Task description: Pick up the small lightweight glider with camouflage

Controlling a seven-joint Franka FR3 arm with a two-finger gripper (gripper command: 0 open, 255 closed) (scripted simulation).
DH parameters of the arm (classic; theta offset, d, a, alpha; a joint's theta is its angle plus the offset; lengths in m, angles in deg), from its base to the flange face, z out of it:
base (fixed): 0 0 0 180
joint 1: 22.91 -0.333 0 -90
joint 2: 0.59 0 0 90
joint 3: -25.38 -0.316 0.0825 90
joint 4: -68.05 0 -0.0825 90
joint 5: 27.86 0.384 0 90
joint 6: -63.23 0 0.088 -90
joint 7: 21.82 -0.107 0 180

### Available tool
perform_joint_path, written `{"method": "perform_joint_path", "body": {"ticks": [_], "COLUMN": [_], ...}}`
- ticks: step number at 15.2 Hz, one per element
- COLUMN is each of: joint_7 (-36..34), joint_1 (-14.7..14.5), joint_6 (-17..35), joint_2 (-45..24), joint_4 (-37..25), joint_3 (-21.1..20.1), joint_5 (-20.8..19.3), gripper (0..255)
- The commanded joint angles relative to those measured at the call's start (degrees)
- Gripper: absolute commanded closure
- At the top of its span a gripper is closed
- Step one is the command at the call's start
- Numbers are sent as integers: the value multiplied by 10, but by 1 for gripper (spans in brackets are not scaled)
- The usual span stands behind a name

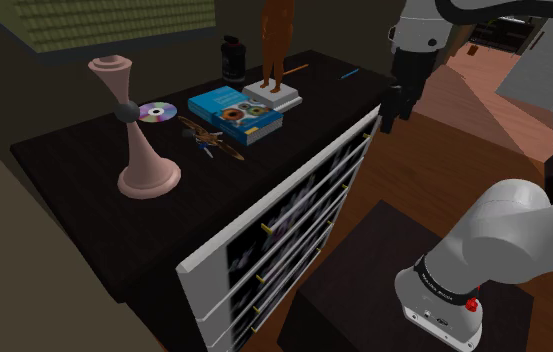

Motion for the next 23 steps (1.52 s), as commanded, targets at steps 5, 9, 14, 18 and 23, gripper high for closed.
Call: {"method": "perform_joint_path", "body": {"ticks": [5,9,14,18,23], "joint_7": [-50,-98,-154,-198,-252], "joint_1": [-14,-26,-39,-48,-62], "joint_6": [22,41,57,63,58], "joint_2": [-68,-141,-239,-320,-428], "joint_4": [-38,-86,-162,-236,-347], "joint_3": [-32,-61,-91,-112,-132], "joint_5": [38,68,95,109,116], "gripper": [0,0,0,0,0]}}
